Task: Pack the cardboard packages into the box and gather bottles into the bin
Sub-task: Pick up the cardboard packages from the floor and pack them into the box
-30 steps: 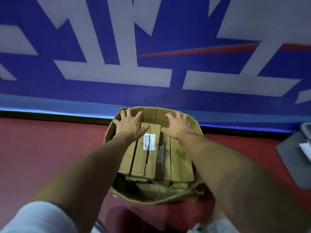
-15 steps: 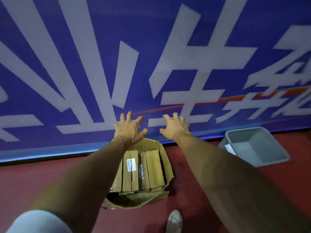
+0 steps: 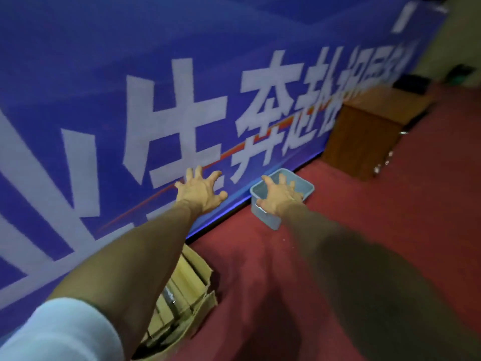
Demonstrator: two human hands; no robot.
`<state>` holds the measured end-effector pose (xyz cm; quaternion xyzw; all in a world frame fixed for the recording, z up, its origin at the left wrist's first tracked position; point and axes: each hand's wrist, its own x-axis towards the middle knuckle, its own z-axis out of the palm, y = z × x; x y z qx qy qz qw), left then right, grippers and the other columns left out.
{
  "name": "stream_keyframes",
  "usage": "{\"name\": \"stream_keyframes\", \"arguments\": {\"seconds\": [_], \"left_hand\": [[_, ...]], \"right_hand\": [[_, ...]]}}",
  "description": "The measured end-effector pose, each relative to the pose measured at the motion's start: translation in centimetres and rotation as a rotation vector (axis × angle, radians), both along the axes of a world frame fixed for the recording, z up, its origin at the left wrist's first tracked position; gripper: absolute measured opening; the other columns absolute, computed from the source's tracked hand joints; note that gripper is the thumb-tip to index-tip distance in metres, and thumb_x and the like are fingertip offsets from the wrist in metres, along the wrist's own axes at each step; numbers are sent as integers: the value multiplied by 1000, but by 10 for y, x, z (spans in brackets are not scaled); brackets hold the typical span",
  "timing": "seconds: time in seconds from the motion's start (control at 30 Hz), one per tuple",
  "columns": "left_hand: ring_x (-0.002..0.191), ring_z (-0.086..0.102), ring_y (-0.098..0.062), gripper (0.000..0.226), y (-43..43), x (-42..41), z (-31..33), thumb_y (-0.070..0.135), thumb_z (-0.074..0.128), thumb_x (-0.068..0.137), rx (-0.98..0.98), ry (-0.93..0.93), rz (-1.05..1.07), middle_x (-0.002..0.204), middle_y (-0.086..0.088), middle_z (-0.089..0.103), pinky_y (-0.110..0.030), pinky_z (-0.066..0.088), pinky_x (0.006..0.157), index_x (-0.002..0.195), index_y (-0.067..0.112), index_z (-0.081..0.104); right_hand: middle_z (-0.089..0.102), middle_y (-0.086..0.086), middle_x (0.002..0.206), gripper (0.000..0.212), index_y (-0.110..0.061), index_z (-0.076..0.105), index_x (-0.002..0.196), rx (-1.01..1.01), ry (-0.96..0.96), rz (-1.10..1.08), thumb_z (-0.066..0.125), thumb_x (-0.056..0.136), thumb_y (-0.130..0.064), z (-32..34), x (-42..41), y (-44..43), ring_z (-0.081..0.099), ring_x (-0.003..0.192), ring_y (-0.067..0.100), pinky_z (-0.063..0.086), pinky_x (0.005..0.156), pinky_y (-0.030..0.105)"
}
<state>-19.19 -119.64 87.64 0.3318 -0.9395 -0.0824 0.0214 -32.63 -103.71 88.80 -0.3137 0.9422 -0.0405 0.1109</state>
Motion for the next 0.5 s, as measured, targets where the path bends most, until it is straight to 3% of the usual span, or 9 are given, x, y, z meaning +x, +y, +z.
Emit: {"name": "stream_keyframes", "arguments": {"seconds": [0.2, 0.5], "left_hand": [[148, 11, -36, 69, 132, -92, 16, 59, 53, 90, -7, 4, -291, 162, -12, 13, -65, 30, 107, 152, 41, 28], [148, 10, -36, 68, 423, -173, 12, 58, 53, 90, 41, -1, -704, 162, -12, 13, -61, 29, 111, 151, 44, 27]], "right_hand": [[20, 10, 158, 72, -37, 26, 153, -44, 25, -286, 58, 91, -53, 12, -35, 165, 23, 142, 41, 29, 108, 63], [17, 8, 159, 80, -38, 17, 156, 24, 39, -671, 63, 91, -52, 10, -44, 457, 23, 142, 39, 34, 105, 64]]}}
